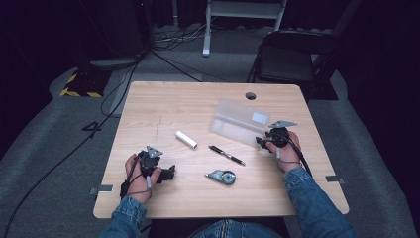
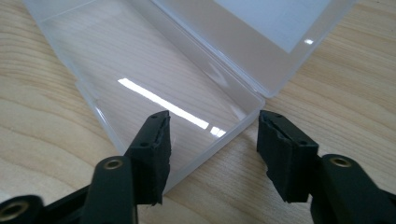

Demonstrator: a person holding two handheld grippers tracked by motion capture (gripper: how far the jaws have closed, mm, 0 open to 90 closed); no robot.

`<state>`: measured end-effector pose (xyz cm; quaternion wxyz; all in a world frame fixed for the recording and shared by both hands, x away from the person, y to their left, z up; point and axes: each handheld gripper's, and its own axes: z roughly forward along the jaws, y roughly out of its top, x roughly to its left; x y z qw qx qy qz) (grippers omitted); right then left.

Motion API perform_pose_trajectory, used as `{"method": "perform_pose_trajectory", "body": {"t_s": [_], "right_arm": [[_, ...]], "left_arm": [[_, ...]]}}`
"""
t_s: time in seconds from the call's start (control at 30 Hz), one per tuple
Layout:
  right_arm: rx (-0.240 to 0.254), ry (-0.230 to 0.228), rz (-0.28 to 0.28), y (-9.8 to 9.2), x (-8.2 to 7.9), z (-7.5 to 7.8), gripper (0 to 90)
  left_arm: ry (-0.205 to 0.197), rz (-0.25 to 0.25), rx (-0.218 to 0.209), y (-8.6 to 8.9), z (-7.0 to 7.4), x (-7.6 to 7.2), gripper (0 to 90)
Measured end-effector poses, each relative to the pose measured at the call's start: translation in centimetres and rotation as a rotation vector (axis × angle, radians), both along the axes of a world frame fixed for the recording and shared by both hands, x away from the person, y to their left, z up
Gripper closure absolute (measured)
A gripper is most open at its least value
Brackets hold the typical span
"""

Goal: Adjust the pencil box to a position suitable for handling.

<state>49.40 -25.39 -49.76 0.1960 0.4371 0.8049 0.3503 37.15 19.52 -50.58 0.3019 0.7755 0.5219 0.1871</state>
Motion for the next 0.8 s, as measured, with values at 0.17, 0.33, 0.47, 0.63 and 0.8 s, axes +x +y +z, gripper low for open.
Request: {"method": "perform_pose_trajectory", "body": {"t_s": [0.17, 0.33, 0.47, 0.63, 0.8], "right_arm": [[-0.033, -0.008, 0.060, 0.04, -0.23, 0.21, 48.5], [-0.064, -0.008, 0.129, -0.20, -0.41, 0.43, 51.0], [-0.068, -0.008, 0.179, -0.33, -0.47, 0.47, 51.9], [-0.065, -0.006, 0.220, -0.30, -0.59, 0.48, 53.1], [-0.072, -0.005, 0.252, -0.21, -0.84, 0.55, 53.5]], "left_arm": [[0.001, 0.001, -0.001, -0.01, 0.00, -0.01, 0.0], [0.000, -0.001, -0.001, 0.00, 0.00, 0.01, 0.0], [-0.002, -0.004, 0.000, 0.02, -0.01, 0.04, 0.0], [-0.001, -0.004, 0.000, 0.01, -0.01, 0.04, 0.0], [-0.001, -0.003, -0.001, 0.01, -0.01, 0.04, 0.0]]}}
